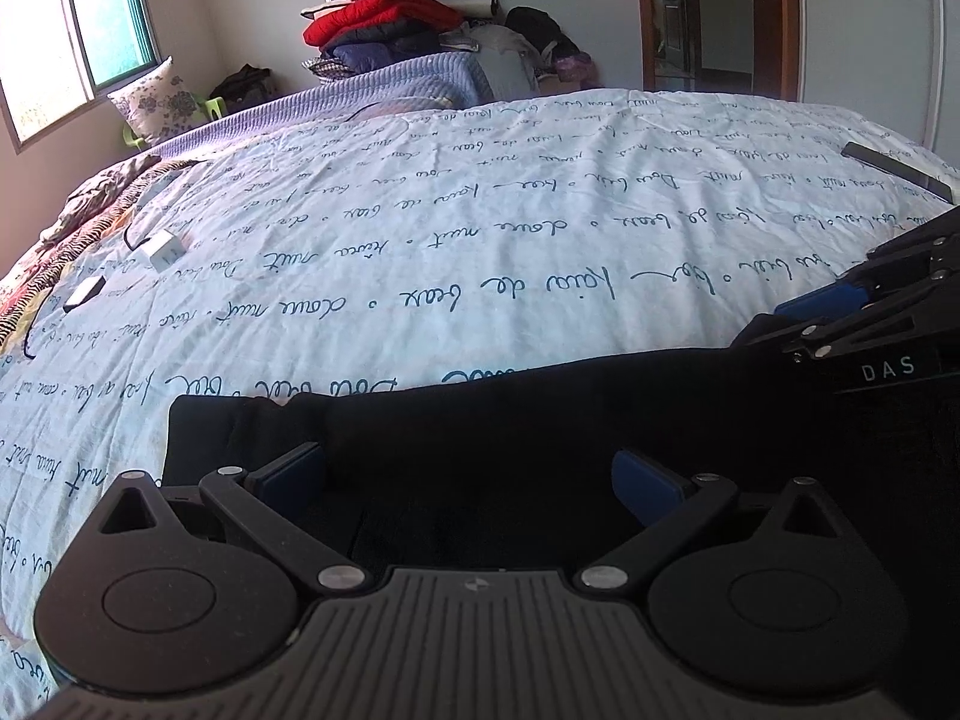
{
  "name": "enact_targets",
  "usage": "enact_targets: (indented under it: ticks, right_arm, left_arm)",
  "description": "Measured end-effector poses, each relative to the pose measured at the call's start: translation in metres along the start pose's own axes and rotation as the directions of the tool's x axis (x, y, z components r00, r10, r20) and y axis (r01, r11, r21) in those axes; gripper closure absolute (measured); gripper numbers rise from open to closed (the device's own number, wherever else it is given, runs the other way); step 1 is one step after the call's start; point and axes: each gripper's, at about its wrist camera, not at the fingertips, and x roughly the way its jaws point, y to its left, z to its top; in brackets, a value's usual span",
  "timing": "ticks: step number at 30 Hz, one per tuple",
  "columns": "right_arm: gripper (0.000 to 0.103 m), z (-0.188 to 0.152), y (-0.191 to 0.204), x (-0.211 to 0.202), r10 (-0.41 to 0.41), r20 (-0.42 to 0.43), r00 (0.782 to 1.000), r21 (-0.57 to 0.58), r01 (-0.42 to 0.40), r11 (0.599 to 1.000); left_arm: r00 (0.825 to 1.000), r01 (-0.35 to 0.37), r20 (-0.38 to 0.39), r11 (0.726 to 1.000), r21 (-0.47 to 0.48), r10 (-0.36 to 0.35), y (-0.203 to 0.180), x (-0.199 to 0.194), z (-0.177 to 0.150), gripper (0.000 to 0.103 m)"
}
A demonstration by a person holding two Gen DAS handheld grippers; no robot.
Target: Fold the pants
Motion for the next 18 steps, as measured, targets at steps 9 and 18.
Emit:
enact_targets:
  ticks: [9, 18]
  right_arm:
    - [0.079, 0.002, 0.019, -0.006, -0.187, 0.08, 0.979, -0.012, 0.188, 0.982]
    - [0.043, -0.075, 0.078, -0.104, -0.179, 0.144, 0.973, -0.072, 0.191, 0.979]
  left_arm:
    - [1.0, 0.018, -0.004, 0.999, 0.031, -0.018, -0.017, -0.007, 0.002, 0.002]
    - [0.984, 0.173, 0.019, 0.978, 0.118, -0.177, -0.031, -0.054, -0.035, 0.0]
